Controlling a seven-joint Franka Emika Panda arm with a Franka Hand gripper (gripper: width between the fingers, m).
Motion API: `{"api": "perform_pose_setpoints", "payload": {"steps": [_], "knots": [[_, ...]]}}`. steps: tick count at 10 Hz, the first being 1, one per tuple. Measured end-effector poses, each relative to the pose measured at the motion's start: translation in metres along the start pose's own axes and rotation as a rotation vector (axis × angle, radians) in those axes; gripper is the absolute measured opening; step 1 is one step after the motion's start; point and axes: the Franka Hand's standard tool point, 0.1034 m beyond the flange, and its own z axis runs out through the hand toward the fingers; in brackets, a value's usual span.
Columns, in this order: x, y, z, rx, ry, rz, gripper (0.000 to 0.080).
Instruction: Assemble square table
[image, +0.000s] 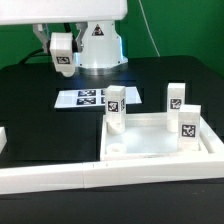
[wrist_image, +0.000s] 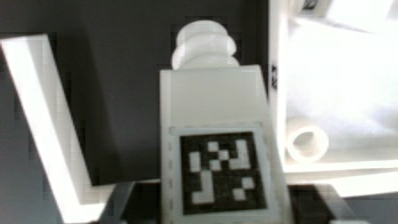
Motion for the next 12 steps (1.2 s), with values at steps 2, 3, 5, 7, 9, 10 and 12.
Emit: {"api": "perform_pose_setpoints", "payload": {"steps": [2, 3, 5, 7, 9, 10, 12], "knots": [[0.006, 0.004, 0.001, -0.02, 0.133, 0.001, 0.029], [0.006, 0.001, 0.004, -0.025, 0.182, 0.008, 0.029], [0.022, -0.037, 0.018, -0.029, 0.341, 0.032, 0.029], [0.05, -0.072, 0.025, -0.016, 0.482, 0.094, 0.029], [0.063, -0.086, 0.016, -0.022, 0.595, 0.078, 0.029], [0.057, -0.084, 0.024, -0.029, 0.583, 0.076, 0.029], [0.057, -0.08, 0.024, -0.041, 0.599, 0.055, 0.029]]}}
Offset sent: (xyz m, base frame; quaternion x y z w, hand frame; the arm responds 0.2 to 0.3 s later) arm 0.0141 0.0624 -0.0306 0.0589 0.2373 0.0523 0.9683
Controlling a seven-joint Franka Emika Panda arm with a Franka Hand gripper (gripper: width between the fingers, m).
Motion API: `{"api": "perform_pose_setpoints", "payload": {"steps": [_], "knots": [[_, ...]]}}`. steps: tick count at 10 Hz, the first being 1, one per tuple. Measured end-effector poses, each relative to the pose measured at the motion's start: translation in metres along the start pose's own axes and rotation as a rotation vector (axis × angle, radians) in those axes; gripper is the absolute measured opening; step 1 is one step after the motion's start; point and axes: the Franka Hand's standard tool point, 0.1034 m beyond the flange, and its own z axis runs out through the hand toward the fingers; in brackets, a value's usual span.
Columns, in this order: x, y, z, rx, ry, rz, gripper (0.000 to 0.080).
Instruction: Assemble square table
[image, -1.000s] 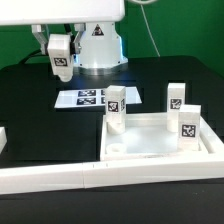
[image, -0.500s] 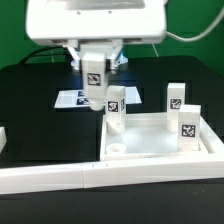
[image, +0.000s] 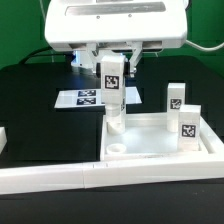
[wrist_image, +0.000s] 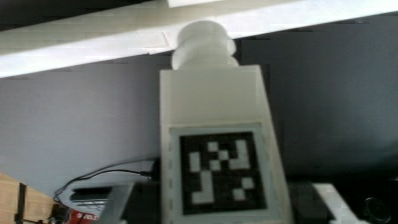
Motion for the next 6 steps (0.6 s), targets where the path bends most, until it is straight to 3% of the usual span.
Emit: {"api": "perform_pose_setpoints", "payload": {"steps": [1, 2, 3, 4, 6], "knots": [[-0.02, 0.016, 0.006, -0.015, 0.017, -0.034, 0.029], [-0.042, 0.011, 0.017, 0.005, -0.072, -0.02, 0.029], [-0.037, 0.005, 0.021, 0.022, -0.053, -0.016, 0.029], [-0.044, 0.002, 0.029, 0.032, -0.069, -0.008, 0.029], [-0.045, -0.019, 0.036, 0.057, -0.09, 0.011, 0.029]]}}
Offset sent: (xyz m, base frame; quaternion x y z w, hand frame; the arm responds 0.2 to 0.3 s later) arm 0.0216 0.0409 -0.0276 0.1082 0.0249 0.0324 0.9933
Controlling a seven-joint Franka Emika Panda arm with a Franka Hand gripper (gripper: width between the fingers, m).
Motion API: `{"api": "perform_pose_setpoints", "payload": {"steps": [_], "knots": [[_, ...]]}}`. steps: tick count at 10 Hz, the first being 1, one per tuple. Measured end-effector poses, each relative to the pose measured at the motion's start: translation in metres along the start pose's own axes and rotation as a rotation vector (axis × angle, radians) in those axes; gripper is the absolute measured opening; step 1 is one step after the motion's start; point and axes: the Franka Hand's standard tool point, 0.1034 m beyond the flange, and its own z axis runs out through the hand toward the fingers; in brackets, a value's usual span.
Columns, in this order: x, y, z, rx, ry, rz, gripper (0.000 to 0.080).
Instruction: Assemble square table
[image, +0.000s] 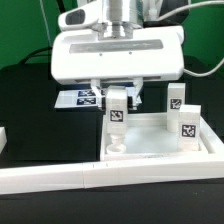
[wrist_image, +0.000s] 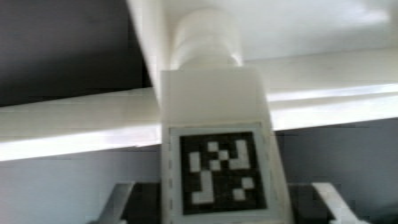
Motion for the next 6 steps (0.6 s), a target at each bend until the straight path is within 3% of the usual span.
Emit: {"api": "perform_pose_setpoints", "payload": {"steps": [1, 2, 6], "knots": [[0.007, -0.003, 0.0, 0.003, 0.004, -0.001, 0.029], [0.013, 0.004, 0.0, -0.002, 0.012, -0.004, 0.029], [0.007, 0.01, 0.005, -0.012, 0.004, -0.009, 0.029]]}}
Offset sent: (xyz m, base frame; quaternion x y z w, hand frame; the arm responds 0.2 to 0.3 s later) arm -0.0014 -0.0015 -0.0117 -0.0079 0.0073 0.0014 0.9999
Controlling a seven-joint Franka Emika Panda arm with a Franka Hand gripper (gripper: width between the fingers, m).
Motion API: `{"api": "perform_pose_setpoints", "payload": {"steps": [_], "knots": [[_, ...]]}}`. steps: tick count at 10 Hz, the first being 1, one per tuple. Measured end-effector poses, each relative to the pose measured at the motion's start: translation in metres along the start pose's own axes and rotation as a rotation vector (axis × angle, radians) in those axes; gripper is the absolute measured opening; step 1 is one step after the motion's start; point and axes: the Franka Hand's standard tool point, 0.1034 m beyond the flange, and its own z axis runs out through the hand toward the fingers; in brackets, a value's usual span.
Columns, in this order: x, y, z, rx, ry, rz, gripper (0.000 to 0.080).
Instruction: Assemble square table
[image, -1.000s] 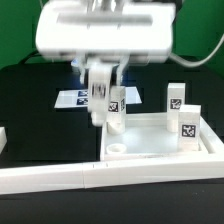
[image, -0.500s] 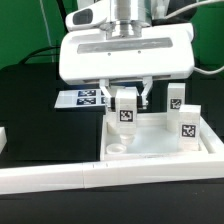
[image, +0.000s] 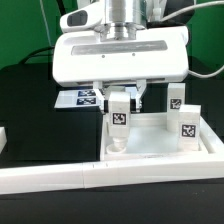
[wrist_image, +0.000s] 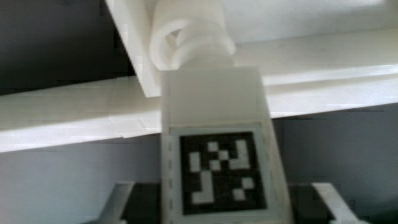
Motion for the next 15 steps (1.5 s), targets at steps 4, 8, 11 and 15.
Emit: {"api": "perform_pose_setpoints", "payload": {"steps": [4, 8, 11, 15], "knots": [[-0.005, 0.002, 0.012, -0.009, 0.004, -0.003, 0.029], [-0.004, 0.003, 0.015, -0.013, 0.027, 0.003, 0.029], [-0.006, 0.003, 0.016, -0.011, -0.002, -0.003, 0.029], [-0.007, 0.003, 0.017, -0.011, -0.003, -0.004, 0.0636]]}}
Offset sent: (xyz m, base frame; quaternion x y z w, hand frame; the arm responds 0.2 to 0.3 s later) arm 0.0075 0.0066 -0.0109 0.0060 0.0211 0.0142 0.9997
